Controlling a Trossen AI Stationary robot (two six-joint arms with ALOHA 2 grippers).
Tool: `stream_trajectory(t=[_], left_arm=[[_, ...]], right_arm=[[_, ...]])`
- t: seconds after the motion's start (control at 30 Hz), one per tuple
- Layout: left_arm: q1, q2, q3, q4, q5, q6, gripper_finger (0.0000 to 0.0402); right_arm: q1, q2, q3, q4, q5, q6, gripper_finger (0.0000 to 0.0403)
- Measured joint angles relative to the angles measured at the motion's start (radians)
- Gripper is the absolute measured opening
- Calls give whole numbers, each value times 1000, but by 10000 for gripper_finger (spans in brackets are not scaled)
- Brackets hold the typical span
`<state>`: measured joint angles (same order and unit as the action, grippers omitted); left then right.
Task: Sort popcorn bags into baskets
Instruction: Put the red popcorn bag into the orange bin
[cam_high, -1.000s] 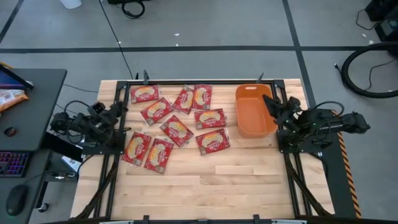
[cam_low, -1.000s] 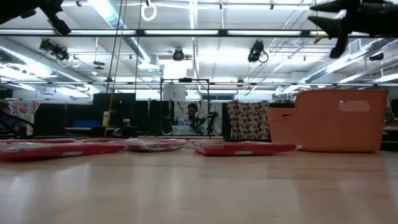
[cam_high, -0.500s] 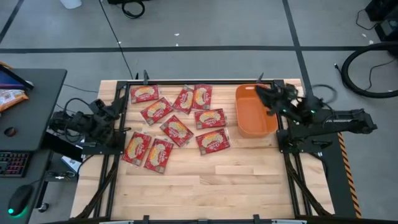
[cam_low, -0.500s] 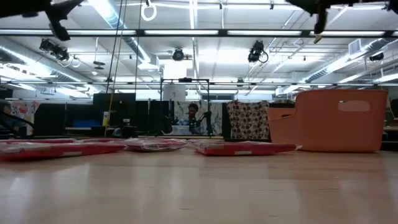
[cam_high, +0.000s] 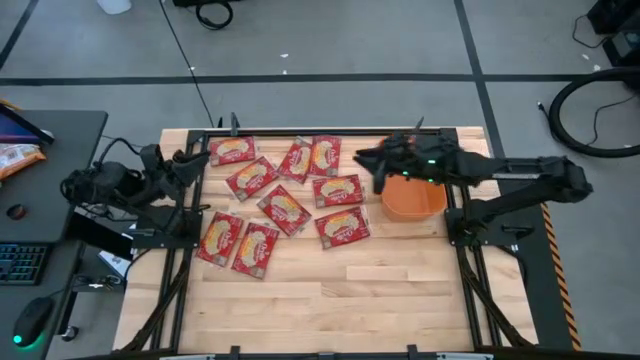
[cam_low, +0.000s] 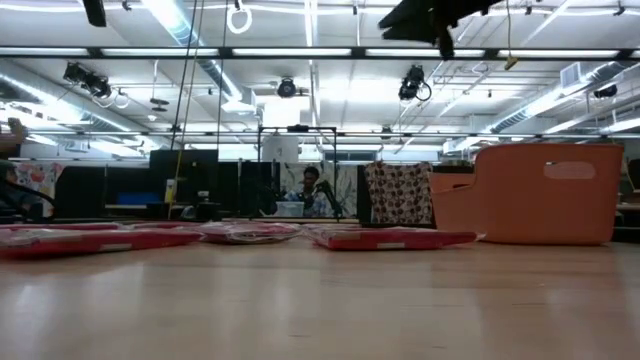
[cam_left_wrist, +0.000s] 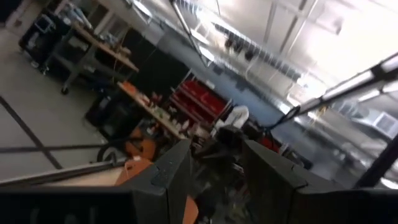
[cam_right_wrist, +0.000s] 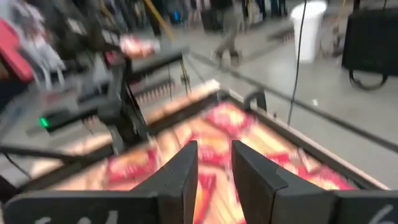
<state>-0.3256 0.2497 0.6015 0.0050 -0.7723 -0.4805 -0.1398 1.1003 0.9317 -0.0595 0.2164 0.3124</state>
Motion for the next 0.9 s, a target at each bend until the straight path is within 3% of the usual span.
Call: stream_trajectory(t=[0.2, 0.4, 0.67, 0.9], left_arm=[[0, 0, 23, -98, 61, -32, 149], [0, -1, 23, -118, 84, -74, 149], [0, -1, 23, -222, 117, -133, 149], [0, -1, 23, -249, 150, -146, 149]], right_arm=[[2, 219, 153, -165, -36, -28, 111], [28, 415, 266, -222, -119, -16, 148], [41, 640, 455, -377, -112, -31, 200], [0, 802, 582, -379, -78, -110, 211]])
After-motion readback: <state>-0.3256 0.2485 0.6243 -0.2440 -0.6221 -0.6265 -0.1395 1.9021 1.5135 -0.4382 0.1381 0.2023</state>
